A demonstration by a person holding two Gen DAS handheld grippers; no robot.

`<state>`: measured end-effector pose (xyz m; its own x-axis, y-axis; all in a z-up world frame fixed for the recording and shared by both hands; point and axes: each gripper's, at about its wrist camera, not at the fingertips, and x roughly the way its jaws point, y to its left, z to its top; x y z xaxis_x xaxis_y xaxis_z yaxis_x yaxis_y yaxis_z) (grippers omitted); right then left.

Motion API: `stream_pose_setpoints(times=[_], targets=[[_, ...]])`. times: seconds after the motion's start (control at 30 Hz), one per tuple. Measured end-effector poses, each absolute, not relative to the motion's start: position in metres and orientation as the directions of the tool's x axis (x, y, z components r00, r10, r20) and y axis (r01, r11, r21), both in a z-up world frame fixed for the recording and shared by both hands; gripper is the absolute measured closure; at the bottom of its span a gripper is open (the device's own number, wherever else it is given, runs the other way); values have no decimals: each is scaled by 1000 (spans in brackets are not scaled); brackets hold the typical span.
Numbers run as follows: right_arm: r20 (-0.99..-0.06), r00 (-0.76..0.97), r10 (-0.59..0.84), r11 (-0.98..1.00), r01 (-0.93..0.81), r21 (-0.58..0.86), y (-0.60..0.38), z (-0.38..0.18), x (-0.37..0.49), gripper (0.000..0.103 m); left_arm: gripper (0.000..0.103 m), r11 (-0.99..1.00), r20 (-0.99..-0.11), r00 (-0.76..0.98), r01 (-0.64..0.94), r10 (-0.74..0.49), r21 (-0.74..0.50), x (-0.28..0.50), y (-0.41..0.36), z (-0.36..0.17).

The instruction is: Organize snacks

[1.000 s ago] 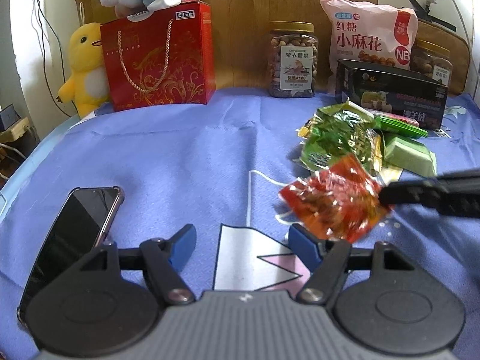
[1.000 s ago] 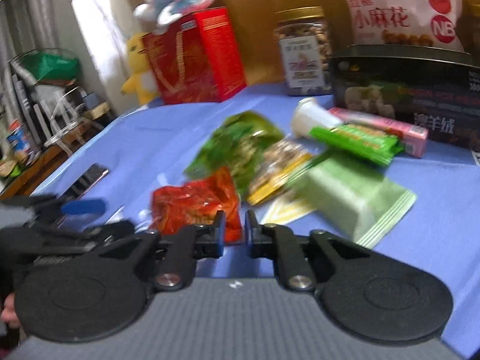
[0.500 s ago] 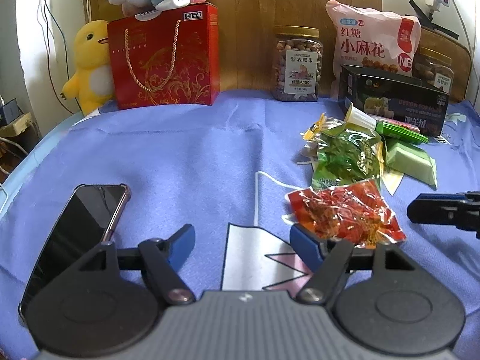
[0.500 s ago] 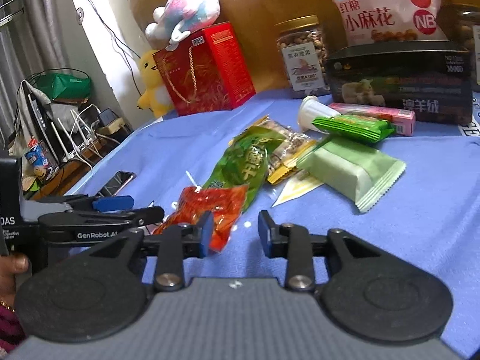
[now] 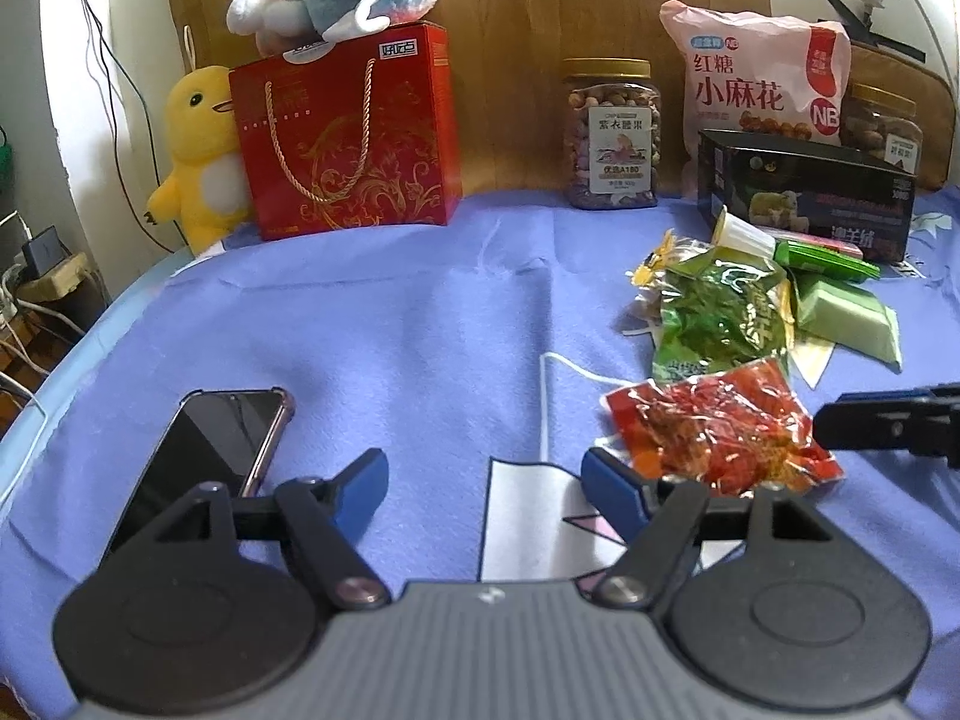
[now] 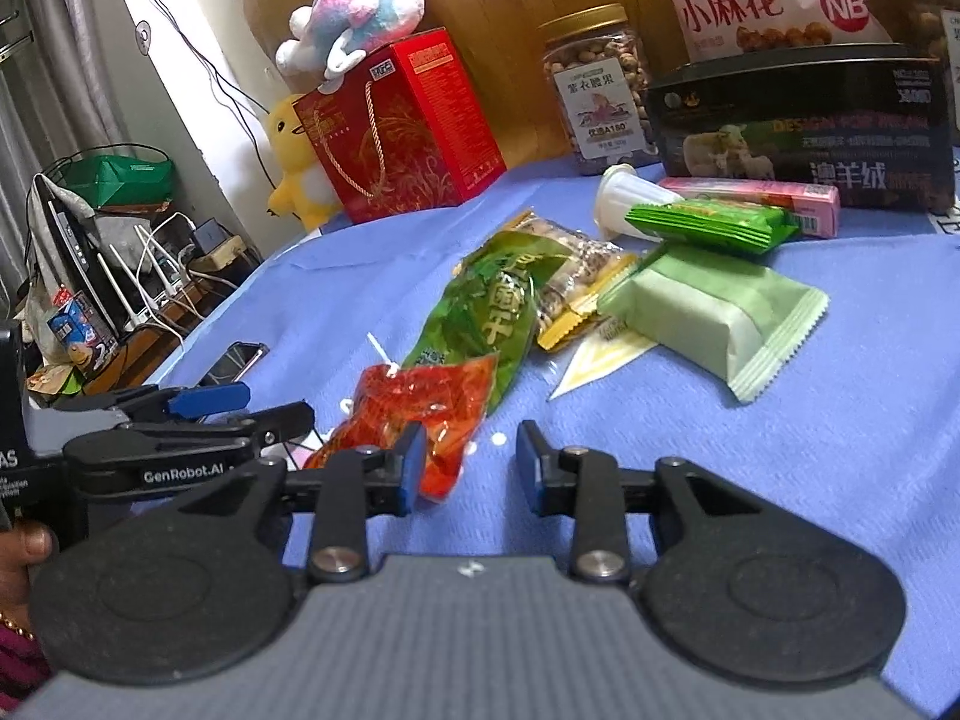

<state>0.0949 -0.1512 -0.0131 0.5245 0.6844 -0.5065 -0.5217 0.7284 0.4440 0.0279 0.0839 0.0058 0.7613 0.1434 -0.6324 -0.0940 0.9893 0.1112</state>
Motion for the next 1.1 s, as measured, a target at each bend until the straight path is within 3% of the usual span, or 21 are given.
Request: stream_pose_setpoints(times=[0.13, 0.27, 0.43, 0.47, 0.53, 0.57, 0.6, 1.1], targets=[[-500, 506, 703, 711, -511, 483, -150, -15, 104, 61, 29, 987, -633, 757, -101, 160, 129, 30, 84, 4], [-477, 487, 732, 681, -510, 525, -147, -15, 109, 47, 26, 985, -637, 752, -110, 171, 135, 32, 85, 3], [-479, 497, 724, 690, -528, 495, -139, -14, 107, 47, 23, 982, -642, 744, -120, 184, 143, 36, 86, 1], [-484, 503, 716, 698, -535, 476, -137, -13, 105, 49, 23, 982, -643, 743, -122, 187, 146, 36, 87, 0], [-499, 508, 702, 711, -545, 445, -133, -13, 102, 70, 21, 981, -644, 740, -125, 193, 149, 37, 87, 0], [-508, 505, 698, 714, -544, 440, -132, -15, 102, 87, 21, 980, -644, 739, -127, 196, 152, 38, 87, -1], [-512, 499, 699, 713, -542, 445, -132, -17, 101, 96, 21, 980, -644, 739, -129, 198, 154, 38, 87, -1], [-439, 488, 754, 657, -576, 486, -142, -12, 81, 98, 19, 971, -638, 734, -143, 233, 190, 40, 81, -1]])
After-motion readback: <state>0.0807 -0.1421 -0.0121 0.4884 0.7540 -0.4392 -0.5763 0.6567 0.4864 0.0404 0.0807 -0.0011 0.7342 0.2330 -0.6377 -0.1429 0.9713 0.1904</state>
